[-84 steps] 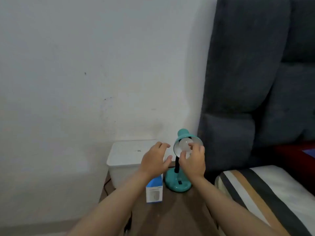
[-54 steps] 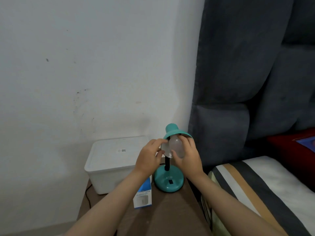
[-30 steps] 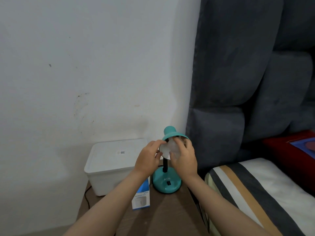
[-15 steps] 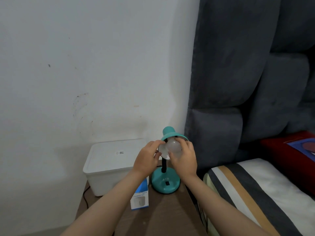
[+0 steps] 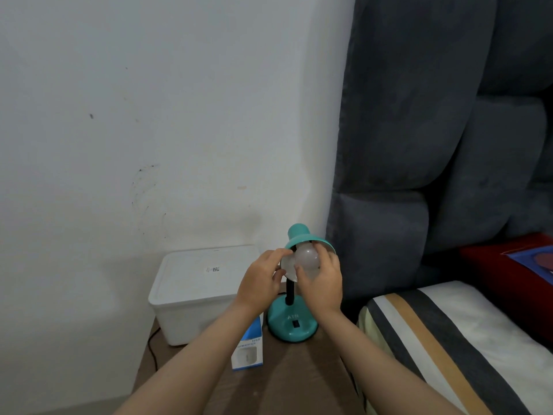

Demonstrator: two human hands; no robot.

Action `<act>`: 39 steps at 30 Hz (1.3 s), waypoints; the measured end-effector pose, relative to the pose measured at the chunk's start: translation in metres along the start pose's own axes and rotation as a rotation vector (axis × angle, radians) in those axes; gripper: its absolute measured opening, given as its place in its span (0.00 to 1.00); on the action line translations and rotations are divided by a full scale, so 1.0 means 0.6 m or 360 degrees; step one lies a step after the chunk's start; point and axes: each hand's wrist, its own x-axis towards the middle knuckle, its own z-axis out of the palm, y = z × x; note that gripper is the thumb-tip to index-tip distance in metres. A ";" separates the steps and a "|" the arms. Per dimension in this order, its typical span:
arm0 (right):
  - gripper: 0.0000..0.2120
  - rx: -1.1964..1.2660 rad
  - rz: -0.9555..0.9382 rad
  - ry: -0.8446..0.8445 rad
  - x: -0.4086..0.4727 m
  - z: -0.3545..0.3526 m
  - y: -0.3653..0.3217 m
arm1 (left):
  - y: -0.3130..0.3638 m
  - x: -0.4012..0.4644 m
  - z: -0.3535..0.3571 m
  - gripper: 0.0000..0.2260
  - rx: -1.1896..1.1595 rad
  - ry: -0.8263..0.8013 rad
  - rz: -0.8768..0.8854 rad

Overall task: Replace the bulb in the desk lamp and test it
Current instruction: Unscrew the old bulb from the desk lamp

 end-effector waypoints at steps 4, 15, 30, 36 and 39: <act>0.27 0.0087 0.0078 0.0033 -0.003 0.001 -0.001 | 0.000 -0.001 0.002 0.20 -0.0002 0.0004 0.0011; 0.25 0.0063 0.0075 -0.0032 0.000 0.002 0.000 | -0.004 -0.002 0.002 0.19 -0.0006 0.0010 0.0003; 0.24 -0.0091 -0.0028 -0.0047 0.000 -0.004 0.003 | -0.002 -0.003 0.001 0.19 -0.0021 0.0014 -0.0003; 0.26 -0.0400 -0.0170 -0.0150 -0.006 -0.012 0.005 | -0.001 -0.001 0.002 0.20 -0.0027 0.0000 -0.0038; 0.28 -0.0197 -0.0056 -0.0052 -0.011 -0.008 0.004 | 0.002 -0.001 0.003 0.20 -0.0022 -0.0008 -0.0032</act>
